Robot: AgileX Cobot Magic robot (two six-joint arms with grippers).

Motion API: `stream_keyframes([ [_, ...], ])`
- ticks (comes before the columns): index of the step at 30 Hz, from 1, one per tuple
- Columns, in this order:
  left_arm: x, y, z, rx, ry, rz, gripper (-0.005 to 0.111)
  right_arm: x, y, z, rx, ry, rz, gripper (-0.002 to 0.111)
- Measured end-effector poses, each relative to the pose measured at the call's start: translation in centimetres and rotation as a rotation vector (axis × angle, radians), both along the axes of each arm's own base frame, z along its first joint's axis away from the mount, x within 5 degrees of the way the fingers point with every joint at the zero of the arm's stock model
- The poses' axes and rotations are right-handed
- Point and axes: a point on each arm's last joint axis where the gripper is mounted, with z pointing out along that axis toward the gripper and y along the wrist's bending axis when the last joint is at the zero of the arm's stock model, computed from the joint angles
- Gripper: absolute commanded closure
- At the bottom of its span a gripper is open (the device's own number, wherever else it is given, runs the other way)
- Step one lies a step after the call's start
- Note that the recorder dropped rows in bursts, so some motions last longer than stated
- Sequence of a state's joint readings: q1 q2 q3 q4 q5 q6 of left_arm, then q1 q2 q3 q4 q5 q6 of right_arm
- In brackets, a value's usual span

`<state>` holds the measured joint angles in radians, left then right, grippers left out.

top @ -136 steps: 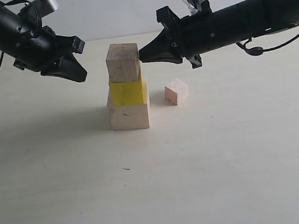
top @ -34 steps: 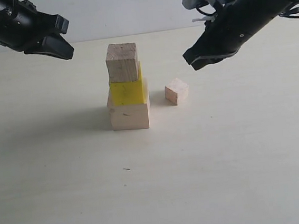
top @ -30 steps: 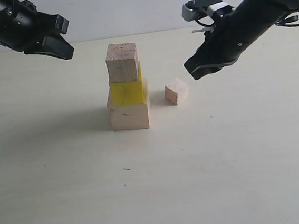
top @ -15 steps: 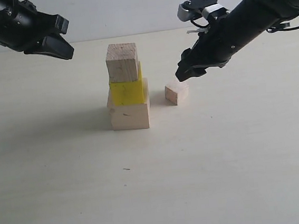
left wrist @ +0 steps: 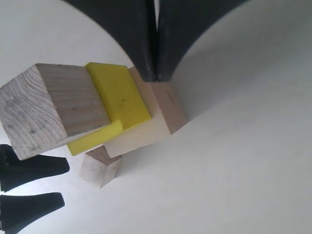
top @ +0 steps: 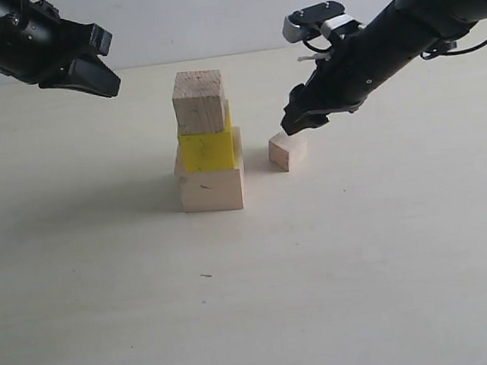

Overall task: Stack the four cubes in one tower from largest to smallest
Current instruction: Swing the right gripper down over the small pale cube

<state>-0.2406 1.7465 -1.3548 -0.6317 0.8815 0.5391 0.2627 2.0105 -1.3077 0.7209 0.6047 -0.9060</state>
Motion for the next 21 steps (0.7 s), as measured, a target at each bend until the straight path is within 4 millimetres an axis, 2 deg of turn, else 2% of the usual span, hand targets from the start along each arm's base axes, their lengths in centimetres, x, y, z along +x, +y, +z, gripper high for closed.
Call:
stream_keyframes([
  [4, 0.0, 0.0, 0.0, 0.000, 0.000, 0.000, 0.107, 0.2, 1.7, 1.5, -0.031, -0.005, 0.055, 0.052],
  [7, 0.0, 0.0, 0.0, 0.004, -0.001, -0.001, 0.107, 0.1, 2.9, 2.6, -0.115, 0.022, 0.030, 0.052],
  [10, 0.0, 0.0, 0.0, 0.004, -0.001, -0.001, 0.107, 0.5, 3.2, 3.8, -0.190, 0.027, -0.018, 0.051],
  [14, 0.0, 0.0, 0.0, 0.004, -0.001, -0.001, 0.107, 1.0, 3.4, 5.4, -0.199, 0.026, -0.047, 0.051],
  [17, 0.0, 0.0, 0.0, 0.005, 0.000, -0.004, 0.107, 1.1, 3.5, 5.6, -0.214, 0.063, -0.050, 0.051],
  [21, 0.0, 0.0, 0.0, 0.005, 0.001, -0.005, 0.107, 1.5, 3.7, 4.8, -0.227, 0.114, -0.041, 0.051],
])
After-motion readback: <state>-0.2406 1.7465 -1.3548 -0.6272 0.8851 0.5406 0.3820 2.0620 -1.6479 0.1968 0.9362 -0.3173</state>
